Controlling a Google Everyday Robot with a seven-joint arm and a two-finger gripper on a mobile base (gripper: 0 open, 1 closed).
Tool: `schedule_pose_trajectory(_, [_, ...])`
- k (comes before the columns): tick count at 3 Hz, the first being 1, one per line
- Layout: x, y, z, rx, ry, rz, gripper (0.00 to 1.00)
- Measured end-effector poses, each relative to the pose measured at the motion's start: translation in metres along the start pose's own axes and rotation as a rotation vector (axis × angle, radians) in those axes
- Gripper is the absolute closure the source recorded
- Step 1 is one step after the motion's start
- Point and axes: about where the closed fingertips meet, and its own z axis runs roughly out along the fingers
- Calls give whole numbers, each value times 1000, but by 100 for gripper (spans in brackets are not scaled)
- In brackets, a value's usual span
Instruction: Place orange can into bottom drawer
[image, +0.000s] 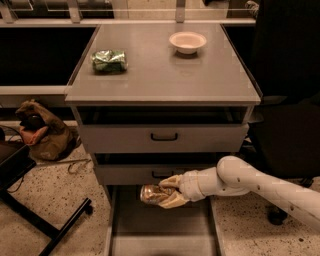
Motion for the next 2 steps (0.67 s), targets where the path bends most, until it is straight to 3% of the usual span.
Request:
schedule_pose_trajectory(1, [0,0,0,0,0,0,100])
schedule_pose_trajectory(2, [20,1,15,-5,-13,18,100])
